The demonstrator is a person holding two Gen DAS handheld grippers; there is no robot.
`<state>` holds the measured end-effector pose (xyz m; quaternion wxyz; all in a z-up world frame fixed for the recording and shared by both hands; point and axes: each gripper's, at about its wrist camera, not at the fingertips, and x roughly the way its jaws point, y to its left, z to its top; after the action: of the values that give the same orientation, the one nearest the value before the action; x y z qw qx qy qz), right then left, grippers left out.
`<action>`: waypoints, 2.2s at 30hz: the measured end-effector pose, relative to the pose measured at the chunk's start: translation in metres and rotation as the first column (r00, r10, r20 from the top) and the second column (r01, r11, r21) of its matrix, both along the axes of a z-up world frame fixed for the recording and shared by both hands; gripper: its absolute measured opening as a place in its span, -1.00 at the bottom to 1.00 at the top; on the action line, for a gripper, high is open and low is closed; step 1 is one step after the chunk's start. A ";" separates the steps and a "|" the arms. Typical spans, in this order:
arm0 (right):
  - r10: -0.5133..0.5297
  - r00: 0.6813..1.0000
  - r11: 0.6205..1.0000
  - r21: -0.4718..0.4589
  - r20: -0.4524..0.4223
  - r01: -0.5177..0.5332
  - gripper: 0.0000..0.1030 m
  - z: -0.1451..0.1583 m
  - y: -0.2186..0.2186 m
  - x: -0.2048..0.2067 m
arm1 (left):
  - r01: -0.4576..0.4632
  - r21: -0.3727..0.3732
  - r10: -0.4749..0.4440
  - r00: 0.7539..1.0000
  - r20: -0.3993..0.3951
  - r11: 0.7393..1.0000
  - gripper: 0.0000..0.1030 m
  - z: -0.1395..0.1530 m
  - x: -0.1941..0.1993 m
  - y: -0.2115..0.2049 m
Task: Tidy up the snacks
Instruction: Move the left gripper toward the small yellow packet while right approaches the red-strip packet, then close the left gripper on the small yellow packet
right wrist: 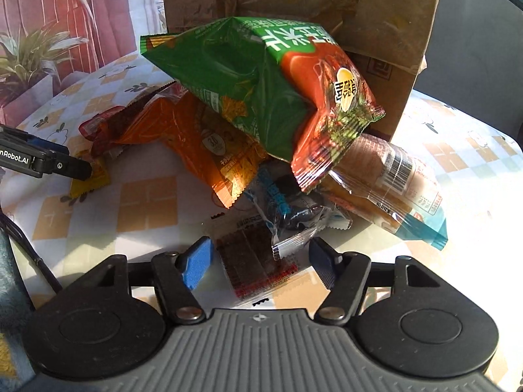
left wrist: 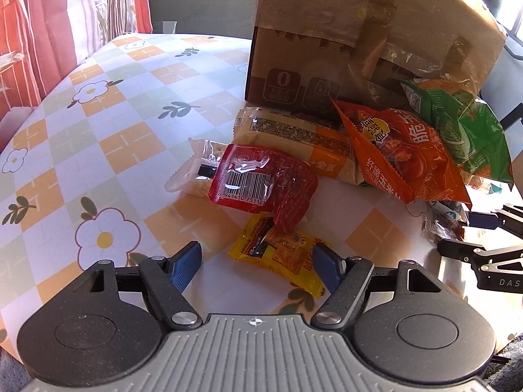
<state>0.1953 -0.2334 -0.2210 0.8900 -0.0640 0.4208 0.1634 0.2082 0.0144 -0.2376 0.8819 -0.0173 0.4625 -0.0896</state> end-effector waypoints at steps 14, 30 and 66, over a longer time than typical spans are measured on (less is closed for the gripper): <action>-0.036 0.999 0.999 0.027 -0.017 0.036 0.22 0.004 -0.007 -0.016 | 0.061 -0.130 -0.062 0.998 -0.005 0.990 0.48 0.012 -0.009 -0.001; -0.059 0.998 0.994 0.094 0.004 0.058 0.22 0.004 -0.022 -0.026 | 0.049 -0.057 -0.055 0.994 -0.096 0.997 0.37 0.003 0.015 -0.023; -0.028 0.999 0.996 0.085 0.034 0.025 0.07 0.002 -0.014 -0.028 | -0.150 0.095 0.154 0.988 -0.032 0.984 0.63 -0.008 0.040 -0.016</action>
<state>0.1674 -0.2477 -0.2195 0.9014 -0.0235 0.3985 0.1681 0.2485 -0.0014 -0.2452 0.8768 -0.0133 0.4808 -0.0001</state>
